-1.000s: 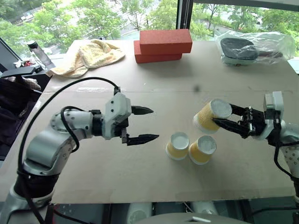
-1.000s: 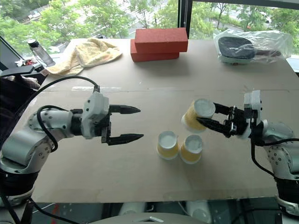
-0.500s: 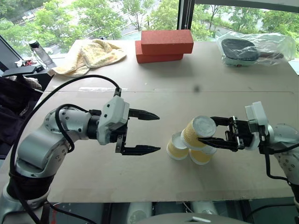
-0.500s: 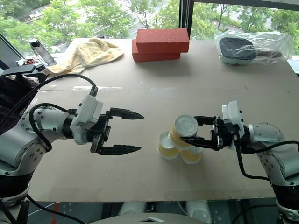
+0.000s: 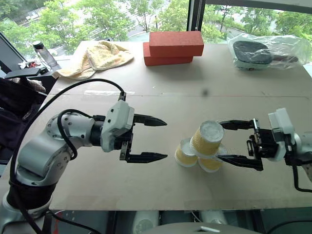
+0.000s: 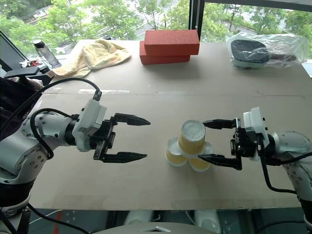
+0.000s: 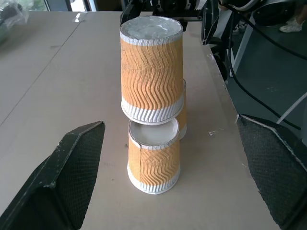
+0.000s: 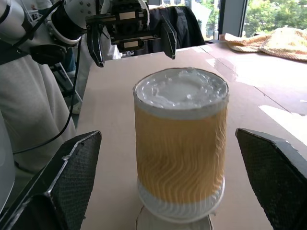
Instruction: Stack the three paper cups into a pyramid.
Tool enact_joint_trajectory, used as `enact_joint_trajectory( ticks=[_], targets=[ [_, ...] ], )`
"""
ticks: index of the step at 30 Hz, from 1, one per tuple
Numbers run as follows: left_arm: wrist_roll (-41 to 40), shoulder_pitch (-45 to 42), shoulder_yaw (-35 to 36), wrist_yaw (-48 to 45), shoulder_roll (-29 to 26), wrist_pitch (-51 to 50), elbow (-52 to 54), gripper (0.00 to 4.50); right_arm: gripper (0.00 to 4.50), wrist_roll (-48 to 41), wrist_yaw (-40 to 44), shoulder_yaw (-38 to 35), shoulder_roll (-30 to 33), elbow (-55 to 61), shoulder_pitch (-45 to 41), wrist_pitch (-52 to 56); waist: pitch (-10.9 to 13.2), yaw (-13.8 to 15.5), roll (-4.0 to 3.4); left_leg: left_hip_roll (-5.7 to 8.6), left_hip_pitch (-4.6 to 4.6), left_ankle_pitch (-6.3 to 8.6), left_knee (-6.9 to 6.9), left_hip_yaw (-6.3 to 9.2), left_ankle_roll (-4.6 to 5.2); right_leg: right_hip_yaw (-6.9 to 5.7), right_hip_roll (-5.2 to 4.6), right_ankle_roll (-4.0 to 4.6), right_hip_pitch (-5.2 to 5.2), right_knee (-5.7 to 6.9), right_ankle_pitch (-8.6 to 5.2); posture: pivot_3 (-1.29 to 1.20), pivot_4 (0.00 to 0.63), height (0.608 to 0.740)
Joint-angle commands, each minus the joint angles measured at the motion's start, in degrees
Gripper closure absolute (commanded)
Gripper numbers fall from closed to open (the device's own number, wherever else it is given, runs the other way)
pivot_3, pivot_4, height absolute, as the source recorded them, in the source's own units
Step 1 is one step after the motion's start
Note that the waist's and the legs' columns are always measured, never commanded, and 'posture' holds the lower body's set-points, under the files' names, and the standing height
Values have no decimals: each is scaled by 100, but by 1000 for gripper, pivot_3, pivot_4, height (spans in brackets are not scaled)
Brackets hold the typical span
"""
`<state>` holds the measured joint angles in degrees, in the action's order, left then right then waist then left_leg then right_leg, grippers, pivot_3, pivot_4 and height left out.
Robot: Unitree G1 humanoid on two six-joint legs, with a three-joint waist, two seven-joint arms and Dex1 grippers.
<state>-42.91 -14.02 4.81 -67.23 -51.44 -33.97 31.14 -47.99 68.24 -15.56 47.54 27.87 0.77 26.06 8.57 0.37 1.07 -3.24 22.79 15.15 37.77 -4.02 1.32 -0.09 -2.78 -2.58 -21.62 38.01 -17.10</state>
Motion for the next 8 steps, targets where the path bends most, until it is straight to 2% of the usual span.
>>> enact_joint_trajectory(
  ticks=[1, 4, 5, 8],
  targets=[
    [741, 678, -34, 617, -179, -7, 8, 0, 71, 267, 250, -866, 138, -425, 720, -328, -3, 17, 1, -1, -1, 1, 0, 0, 2, 1, -1, 0, 1, 0, 0, 0, 150, 730],
    [1064, 1046, -143, 1371, 503, 242, -300, 0, 71, 1105, 343, -847, 37, -1842, 641, -1323, -3, 24, -1, 4, -11, 9, 2, -8, 16, 10, 0, 1, 5, 1, 0, 0, 150, 730],
    [1390, 1101, -220, 1580, 689, 544, -462, 0, 71, 1243, 361, -759, -39, -2175, 555, -1503, -3, 30, 0, 4, -12, 9, 4, -10, 17, 13, -1, 1, 5, 4, 0, 0, 150, 730],
    [2096, 1142, -446, 1884, 900, 1030, -1010, 0, 71, 1525, 382, -483, -394, -3008, 210, -1999, -4, 34, 0, 7, -9, 10, 26, -7, 18, 11, 2, 1, 7, 10, 1, 0, 150, 730]
  ],
)
